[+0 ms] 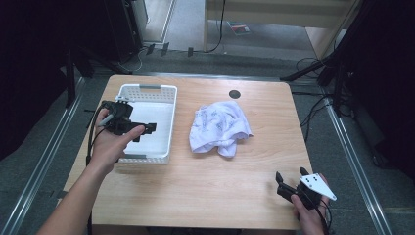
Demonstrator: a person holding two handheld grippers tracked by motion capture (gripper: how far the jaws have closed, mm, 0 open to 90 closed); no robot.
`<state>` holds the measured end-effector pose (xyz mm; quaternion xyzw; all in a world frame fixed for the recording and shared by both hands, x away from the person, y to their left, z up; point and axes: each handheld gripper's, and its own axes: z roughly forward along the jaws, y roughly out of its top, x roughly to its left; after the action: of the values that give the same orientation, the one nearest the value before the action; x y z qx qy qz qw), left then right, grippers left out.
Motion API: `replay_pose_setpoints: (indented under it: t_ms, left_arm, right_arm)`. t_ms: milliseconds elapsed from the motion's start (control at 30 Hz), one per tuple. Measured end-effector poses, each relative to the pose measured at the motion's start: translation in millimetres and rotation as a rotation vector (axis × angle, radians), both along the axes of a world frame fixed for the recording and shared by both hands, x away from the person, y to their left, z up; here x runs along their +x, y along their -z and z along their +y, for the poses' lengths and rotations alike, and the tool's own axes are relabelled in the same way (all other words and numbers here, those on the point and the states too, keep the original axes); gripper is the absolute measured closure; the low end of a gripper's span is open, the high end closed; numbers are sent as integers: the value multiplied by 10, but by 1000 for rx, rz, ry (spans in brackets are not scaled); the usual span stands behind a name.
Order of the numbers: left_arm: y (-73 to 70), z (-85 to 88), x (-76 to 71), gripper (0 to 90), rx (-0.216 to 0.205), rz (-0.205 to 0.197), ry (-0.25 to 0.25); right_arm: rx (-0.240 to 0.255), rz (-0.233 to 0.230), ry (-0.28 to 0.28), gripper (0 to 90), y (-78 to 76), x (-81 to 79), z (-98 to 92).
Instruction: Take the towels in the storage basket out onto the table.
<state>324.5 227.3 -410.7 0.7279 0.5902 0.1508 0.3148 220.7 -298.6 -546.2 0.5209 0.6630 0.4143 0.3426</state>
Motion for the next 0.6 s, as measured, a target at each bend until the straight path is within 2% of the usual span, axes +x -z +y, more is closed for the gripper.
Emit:
replay_pose_setpoints:
  t_ms: [133, 333, 500, 600]
  left_arm:
    - [61, 138, -148, 7, -5, -13, -20]
    - [152, 364, -373, 8, -52, -19, -50]
    - [262, 589, -556, 25, -54, -50, -114]
    - [339, 729, -664, 25, -85, -60, -147]
  right_arm:
    - [0, 1, 1, 133, 0, -1, 1]
    - [-1, -1, 3, 132, 0, -4, 2]
    - [-3, -2, 5, 133, 1, -6, 2]
    - [-4, -2, 6, 132, 0, -7, 1]
